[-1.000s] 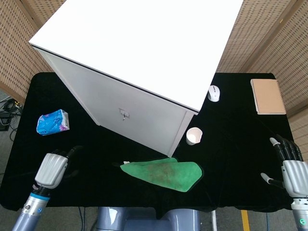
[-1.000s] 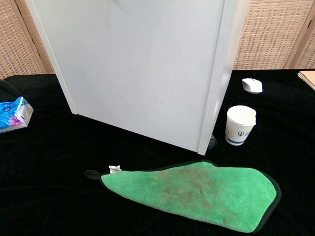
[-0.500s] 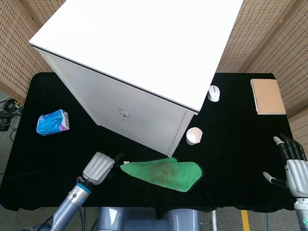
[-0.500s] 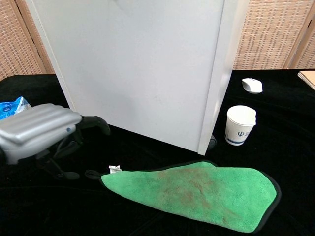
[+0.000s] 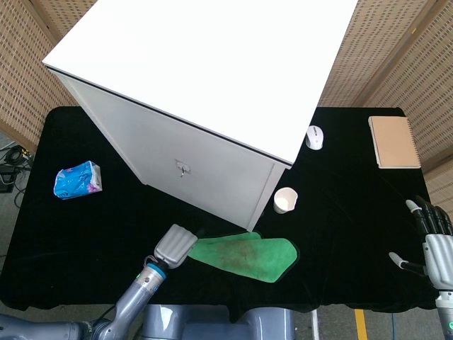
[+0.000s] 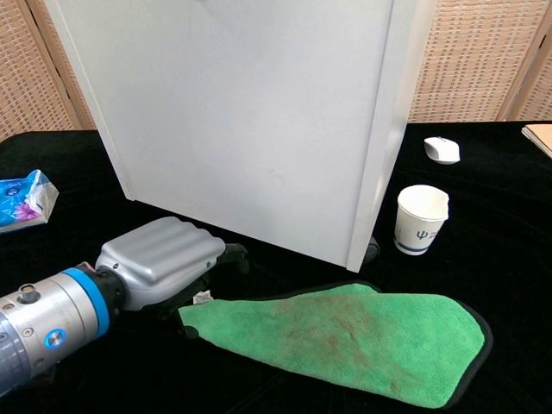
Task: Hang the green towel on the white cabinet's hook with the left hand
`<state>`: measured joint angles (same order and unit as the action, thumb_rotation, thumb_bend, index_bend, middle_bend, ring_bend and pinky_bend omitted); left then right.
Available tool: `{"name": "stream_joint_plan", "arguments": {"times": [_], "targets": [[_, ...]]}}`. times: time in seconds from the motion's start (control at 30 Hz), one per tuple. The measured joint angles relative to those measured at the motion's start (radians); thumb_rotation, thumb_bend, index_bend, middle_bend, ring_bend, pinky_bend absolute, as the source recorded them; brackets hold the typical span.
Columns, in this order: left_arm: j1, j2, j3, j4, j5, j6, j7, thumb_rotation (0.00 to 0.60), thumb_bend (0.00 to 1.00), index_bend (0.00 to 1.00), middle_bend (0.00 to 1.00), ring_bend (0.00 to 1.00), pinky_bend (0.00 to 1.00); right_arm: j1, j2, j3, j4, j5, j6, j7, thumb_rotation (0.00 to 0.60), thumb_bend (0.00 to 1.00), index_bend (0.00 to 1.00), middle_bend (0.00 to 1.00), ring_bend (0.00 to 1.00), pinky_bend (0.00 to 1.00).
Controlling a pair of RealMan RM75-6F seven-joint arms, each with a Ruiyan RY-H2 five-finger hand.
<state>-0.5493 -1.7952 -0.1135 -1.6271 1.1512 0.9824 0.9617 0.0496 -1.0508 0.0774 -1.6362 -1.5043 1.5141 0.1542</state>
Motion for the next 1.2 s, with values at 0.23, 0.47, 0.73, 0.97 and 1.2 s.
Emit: {"name": "stream_joint_plan", "arguments": {"times": [0.23,0.47,0.73,0.97,1.2], "targets": [[-0.050,-0.058,0.005,0.063,-0.071,-0.003,0.043,0.600,0.18,0.24,0.85,0.65,0.56,0.000,0.002,0.001,0.002,0.003,-0.004,0.014,0.600,0.07,0.00,0.00,0.00,0.00],[-0.081,-0.091,0.011,0.109,-0.119,0.006,0.051,0.600,0.24,0.30,0.85,0.65,0.56,0.001,0.001,0.000,0.002,-0.001,-0.004,0.011,0.600,0.07,0.00,0.00,0.00,0.00],[-0.095,-0.099,0.038,0.117,-0.110,0.025,0.040,0.600,0.46,0.52,0.85,0.65,0.56,0.001,-0.001,-0.001,0.003,-0.003,-0.004,0.010,0.600,0.07,0.00,0.00,0.00,0.00],[-0.094,-0.076,0.065,0.116,-0.021,0.065,-0.016,0.600,0.46,0.70,0.86,0.66,0.56,0.002,-0.001,-0.001,0.004,-0.003,-0.005,0.010,0.600,0.07,0.00,0.00,0.00,0.00],[-0.085,0.018,0.080,0.057,0.085,0.119,-0.084,0.600,0.47,0.74,0.86,0.66,0.56,0.001,-0.002,-0.001,0.000,-0.006,-0.001,0.004,0.600,0.07,0.00,0.00,0.00,0.00]]}}
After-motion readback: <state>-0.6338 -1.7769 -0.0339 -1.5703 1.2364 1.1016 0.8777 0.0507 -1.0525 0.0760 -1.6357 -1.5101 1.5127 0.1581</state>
